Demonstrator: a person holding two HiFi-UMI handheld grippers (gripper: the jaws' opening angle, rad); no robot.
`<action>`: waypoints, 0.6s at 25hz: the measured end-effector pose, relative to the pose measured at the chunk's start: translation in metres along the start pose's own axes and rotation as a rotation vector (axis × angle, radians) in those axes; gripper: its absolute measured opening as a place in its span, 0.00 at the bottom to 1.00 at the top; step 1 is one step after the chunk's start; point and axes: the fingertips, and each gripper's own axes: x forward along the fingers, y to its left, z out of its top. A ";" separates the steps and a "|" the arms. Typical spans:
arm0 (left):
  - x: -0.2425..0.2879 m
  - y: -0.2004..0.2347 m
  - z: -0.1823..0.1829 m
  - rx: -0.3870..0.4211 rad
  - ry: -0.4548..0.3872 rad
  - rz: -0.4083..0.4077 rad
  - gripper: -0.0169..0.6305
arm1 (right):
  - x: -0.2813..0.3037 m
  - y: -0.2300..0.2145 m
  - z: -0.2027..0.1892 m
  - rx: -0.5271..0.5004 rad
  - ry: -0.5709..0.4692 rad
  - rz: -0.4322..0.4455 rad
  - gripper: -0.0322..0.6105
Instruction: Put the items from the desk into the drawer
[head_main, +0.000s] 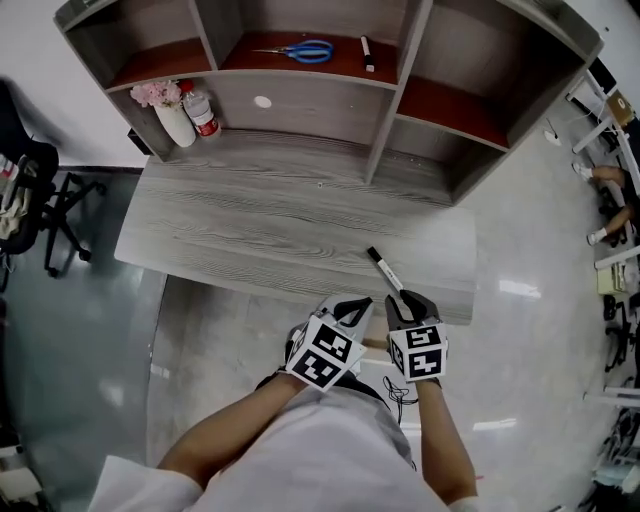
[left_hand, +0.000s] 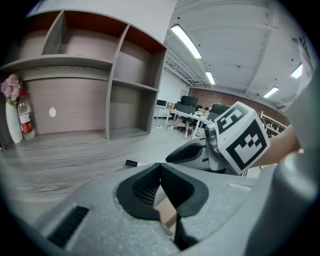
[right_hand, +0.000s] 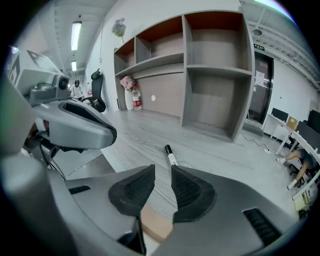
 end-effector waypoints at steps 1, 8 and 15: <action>0.004 0.001 0.002 -0.001 -0.001 0.013 0.03 | 0.004 -0.003 -0.002 -0.008 0.004 0.010 0.16; 0.018 0.006 0.003 -0.093 0.008 0.105 0.03 | 0.026 -0.024 -0.011 -0.047 0.026 0.080 0.18; 0.016 0.009 -0.005 -0.161 0.024 0.193 0.03 | 0.046 -0.031 -0.022 -0.053 0.042 0.154 0.18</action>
